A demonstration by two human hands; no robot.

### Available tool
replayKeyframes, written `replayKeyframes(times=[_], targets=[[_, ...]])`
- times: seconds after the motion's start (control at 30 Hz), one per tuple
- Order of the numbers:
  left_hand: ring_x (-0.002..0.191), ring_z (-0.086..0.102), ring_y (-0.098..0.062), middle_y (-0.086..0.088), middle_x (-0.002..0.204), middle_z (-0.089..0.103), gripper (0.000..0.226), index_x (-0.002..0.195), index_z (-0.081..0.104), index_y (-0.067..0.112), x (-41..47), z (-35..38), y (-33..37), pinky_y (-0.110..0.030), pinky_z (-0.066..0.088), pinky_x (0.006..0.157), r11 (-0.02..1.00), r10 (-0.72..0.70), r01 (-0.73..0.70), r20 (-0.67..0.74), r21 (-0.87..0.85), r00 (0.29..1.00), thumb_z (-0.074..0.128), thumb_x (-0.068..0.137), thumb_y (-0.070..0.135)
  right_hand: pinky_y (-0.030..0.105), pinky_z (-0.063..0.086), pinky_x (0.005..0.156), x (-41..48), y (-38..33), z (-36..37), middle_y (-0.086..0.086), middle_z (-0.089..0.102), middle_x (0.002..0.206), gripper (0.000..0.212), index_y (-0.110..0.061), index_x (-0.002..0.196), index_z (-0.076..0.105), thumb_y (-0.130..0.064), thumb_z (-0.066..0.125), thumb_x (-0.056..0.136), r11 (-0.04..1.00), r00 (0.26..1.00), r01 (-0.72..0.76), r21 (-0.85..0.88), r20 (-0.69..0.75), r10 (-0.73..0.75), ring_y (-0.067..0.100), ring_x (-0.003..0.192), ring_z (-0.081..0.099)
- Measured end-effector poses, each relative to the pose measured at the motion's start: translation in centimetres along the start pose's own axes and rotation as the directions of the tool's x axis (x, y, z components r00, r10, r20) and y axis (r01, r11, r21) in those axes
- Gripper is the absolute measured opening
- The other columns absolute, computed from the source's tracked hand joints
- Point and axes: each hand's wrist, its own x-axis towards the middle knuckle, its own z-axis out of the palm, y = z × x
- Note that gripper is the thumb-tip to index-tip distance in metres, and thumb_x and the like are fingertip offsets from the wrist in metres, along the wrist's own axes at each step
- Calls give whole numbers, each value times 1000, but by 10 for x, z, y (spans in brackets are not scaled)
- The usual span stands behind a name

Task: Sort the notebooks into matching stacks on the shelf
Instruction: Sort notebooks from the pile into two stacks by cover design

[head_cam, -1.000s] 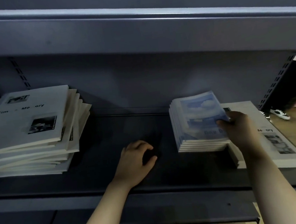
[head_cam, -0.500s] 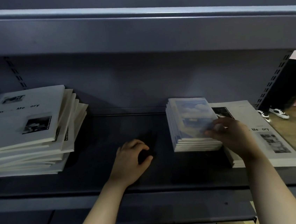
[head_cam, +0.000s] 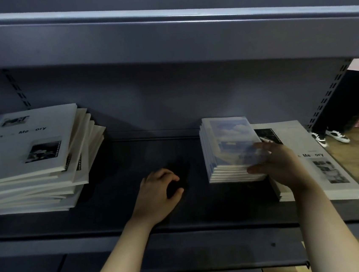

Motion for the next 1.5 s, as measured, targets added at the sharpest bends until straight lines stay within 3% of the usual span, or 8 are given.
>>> replayKeyframes(times=[0.3, 0.47, 0.63, 0.8, 1.03, 1.2, 1.33, 1.5], targets=[[117, 47, -7, 12, 126, 51, 31, 120, 60, 26, -4, -8, 0, -26, 36, 103, 1000, 6, -5, 41, -21, 999, 56, 91, 35, 39, 34, 103, -16, -30, 3, 12, 50, 133, 69, -25, 128, 60, -28, 87, 65, 979, 999, 2, -202, -51, -13, 36, 124, 40], [113, 54, -14, 5, 124, 57, 31, 119, 63, 20, -7, -41, -3, -25, 42, 96, 1000, -3, 4, -96, 7, 995, 60, 89, 28, 32, 48, 82, -19, -59, 19, -1, 67, 100, 34, -23, 112, 67, -32, 76, 80, 993, 994, 112, 45, -5, -112, 13, 86, 62], [96, 63, -25, -5, 108, 66, 23, 107, 70, 11, -9, -97, -9, -33, 50, 84, 992, 46, -1, -356, 127, 933, 67, 84, 13, 29, 52, 77, -26, -87, 52, -4, 69, 87, 19, -24, 106, 68, -23, 69, 87, 980, 983, 174, 95, 37, -178, 9, 78, 64], [105, 55, -38, -12, 113, 65, 28, 110, 67, 10, -14, -147, -35, -49, 42, 89, 931, -102, 259, -496, 258, 862, 65, 83, 17, 15, 51, 53, -33, -107, 76, -9, 68, 72, 13, -27, 98, 67, -17, 66, 89, 967, 982, 170, 188, 47, -181, 5, 55, 66], [128, 39, -37, -13, 135, 50, 59, 130, 50, 16, -24, -178, -66, -51, 31, 103, 730, -506, 622, -388, 284, 771, 62, 81, 47, 23, 55, 56, -39, -124, 102, -9, 68, 69, 14, -26, 98, 68, -15, 65, 89, 963, 976, 146, 225, 127, -177, 9, 53, 67], [107, 57, -31, -8, 116, 62, 45, 115, 59, 16, -26, -183, -67, -39, 46, 87, 734, -437, 544, -331, 406, 837, 67, 76, 37, 30, 57, 64, -40, -130, 117, -7, 69, 69, 14, -29, 96, 68, -18, 65, 89, 961, 971, 138, 241, 157, -179, 9, 54, 67], [77, 64, -33, -6, 83, 70, 22, 94, 71, 22, -32, -186, -67, -28, 40, 62, 803, -337, 519, -494, 292, 801, 63, 79, 38, 28, 56, 62, -43, -133, 125, -8, 69, 71, 15, -32, 93, 68, -18, 65, 89, 952, 965, 132, 277, 182, -187, 10, 54, 68], [81, 65, -37, -10, 95, 70, 27, 105, 72, 21, -35, -185, -81, -33, 42, 63, 790, -256, 519, -594, 326, 763, 71, 79, 29, 25, 54, 58, -47, -132, 130, -8, 69, 71, 17, -34, 92, 67, -18, 65, 88, 948, 959, 112, 298, 219, -182, 10, 54, 67]])
